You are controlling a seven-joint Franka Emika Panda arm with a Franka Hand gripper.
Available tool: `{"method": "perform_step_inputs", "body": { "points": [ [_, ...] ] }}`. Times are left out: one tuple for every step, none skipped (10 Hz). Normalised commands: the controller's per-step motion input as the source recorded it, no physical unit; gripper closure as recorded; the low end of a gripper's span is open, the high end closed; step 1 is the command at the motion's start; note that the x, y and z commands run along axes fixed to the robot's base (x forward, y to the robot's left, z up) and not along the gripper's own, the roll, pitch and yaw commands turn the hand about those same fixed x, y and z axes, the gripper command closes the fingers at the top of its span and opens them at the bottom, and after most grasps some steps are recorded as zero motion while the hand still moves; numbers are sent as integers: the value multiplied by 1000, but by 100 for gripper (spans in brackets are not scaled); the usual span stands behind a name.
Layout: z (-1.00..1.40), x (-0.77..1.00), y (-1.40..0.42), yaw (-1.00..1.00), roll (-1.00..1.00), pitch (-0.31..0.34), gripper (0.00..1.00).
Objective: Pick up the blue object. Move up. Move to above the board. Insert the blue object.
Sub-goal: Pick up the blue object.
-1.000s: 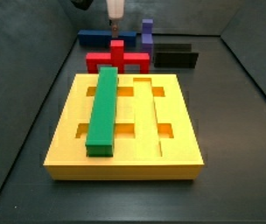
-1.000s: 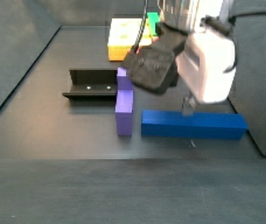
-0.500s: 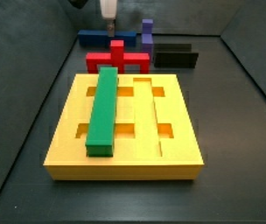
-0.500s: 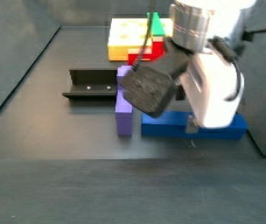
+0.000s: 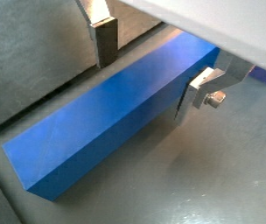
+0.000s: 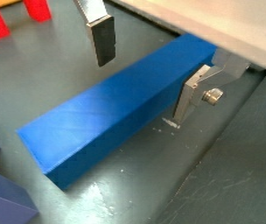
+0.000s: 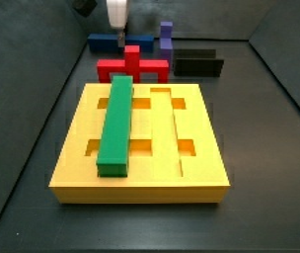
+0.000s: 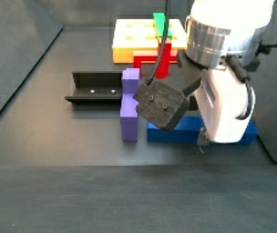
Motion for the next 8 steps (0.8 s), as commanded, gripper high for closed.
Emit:
{"method": "perform_step_inputs", "body": {
  "points": [
    [-57,-43,0,0,160,0,0],
    [0,-14,0,0,91,0,0],
    [-109,-100,0,0,140,0,0],
    [-149,-157,0,-54,129,0,0],
    [-94,-160,0,-54,89,0,0],
    [0,0,0,0,0,0,0],
    [0,0,0,0,0,0,100],
    [0,0,0,0,0,0,100]
  ]
}}
